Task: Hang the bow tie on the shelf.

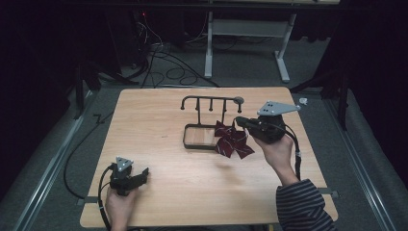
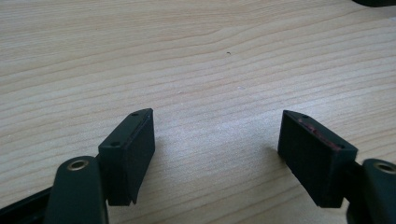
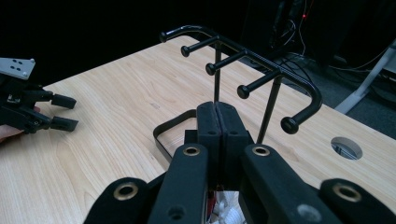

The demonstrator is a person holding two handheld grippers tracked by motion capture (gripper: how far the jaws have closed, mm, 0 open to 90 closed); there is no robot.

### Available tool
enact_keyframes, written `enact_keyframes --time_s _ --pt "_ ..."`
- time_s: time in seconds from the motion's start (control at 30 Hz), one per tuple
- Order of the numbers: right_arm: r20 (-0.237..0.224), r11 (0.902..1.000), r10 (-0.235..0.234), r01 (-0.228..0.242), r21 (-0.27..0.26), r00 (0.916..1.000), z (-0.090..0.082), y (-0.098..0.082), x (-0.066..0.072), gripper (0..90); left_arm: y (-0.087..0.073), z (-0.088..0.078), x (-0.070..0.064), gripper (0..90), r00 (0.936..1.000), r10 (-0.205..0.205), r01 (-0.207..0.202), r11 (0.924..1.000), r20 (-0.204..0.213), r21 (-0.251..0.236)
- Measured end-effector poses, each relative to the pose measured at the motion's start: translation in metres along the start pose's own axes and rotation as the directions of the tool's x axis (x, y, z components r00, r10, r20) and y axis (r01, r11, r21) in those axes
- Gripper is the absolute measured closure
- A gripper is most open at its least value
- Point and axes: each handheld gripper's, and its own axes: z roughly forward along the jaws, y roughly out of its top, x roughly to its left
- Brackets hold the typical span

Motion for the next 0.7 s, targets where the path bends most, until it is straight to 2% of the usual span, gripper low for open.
enact_keyframes --time_s 0.7 --pt "-0.019 1.0000 0.003 -0.003 0.002 0.9998 0.012 0.011 0.000 90.0 0.000 0.000 0.000 27.8 1.0000 -0.005 0.005 1.0000 0.004 -0.002"
